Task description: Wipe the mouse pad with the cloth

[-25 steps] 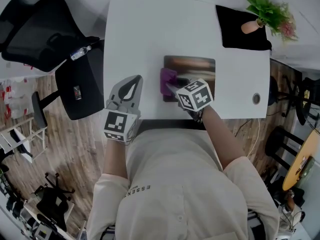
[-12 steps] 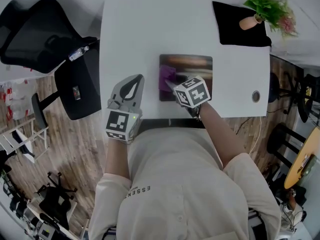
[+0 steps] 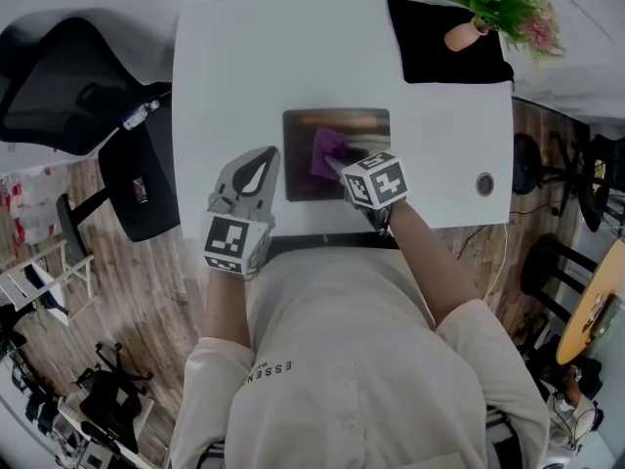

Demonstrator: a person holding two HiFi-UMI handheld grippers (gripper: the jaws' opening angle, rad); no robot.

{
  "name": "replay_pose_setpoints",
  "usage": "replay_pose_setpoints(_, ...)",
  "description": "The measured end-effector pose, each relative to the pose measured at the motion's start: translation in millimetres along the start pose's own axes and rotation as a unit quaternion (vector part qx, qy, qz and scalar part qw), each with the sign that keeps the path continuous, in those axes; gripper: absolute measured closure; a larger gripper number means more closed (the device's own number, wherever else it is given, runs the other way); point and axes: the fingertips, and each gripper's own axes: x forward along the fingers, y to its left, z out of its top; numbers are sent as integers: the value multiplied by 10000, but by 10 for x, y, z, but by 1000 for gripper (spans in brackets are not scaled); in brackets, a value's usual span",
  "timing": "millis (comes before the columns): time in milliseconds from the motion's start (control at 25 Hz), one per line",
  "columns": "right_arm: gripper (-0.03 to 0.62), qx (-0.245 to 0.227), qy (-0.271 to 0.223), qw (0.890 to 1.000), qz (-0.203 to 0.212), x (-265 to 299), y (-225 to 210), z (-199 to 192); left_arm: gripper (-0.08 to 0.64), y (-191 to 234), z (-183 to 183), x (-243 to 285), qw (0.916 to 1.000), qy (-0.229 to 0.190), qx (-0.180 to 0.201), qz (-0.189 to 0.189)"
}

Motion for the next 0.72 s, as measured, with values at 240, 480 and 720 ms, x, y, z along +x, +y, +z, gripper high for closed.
replay_pose_setpoints(240, 489, 144, 1, 9997, -204, -219, -294, -117, 558, -246, 92, 172, 9999, -11, 110, -85)
replay_pose_setpoints(480, 489, 283, -53, 9990, -333, -433, -562, -243, 558, -384, 80, 226, 10000, 32, 87, 16)
replay_pose_setpoints(720, 489, 337, -96, 9985, -422, -619, -795, -365, 558, -556, 61, 280, 9999, 42, 12, 148)
